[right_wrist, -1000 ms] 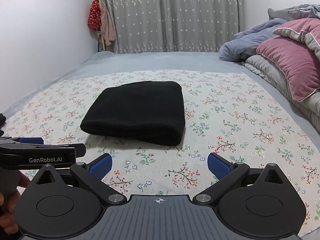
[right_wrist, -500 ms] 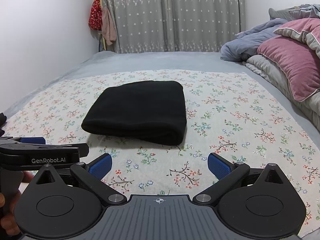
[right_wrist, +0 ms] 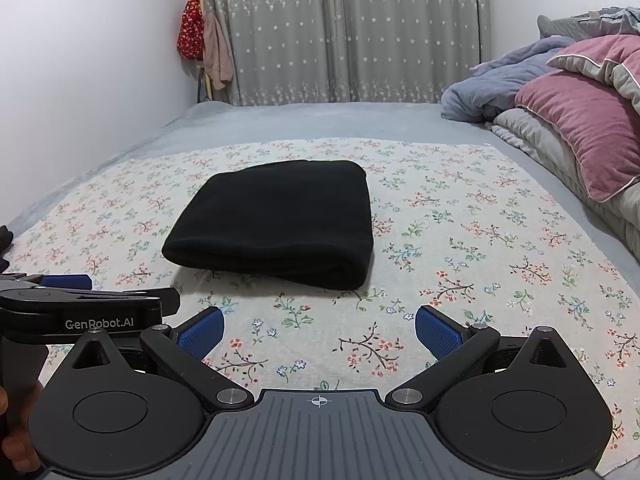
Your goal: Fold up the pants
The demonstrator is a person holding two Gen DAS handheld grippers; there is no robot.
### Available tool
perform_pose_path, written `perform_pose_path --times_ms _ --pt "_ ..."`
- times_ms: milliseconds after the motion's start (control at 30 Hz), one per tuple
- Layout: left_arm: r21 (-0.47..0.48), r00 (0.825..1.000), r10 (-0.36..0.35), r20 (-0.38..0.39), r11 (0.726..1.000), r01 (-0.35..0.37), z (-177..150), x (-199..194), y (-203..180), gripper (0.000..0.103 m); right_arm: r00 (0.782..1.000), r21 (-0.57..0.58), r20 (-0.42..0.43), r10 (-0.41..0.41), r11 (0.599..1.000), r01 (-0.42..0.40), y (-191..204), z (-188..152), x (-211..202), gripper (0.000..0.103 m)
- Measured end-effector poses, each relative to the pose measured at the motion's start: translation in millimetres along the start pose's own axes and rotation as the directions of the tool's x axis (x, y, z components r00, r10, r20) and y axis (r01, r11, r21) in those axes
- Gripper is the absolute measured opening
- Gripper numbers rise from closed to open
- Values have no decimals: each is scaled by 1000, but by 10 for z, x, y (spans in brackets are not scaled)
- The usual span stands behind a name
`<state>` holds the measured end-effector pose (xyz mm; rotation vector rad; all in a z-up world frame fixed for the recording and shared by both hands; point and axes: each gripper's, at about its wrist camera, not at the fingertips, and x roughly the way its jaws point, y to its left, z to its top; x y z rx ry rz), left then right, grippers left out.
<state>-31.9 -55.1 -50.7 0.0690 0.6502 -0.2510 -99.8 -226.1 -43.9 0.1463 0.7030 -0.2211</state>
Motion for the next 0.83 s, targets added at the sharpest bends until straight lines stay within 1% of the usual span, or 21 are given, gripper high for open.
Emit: perform_pose_path --times_ms 167,500,833 --pt "-5 1000 -13 -8 1000 13 -4 7 1 103 1000 -3 -2 2 1000 -2 13 -3 5 103" --pt "15 1000 -13 7 1000 13 -16 -11 -26 103 1000 -3 -3 1 1000 -1 22 -4 7 103" --pt "13 1000 -17 -4 1000 17 -15 -1 -35 103 1000 -4 -2 5 1000 -5 15 -7 8 103"
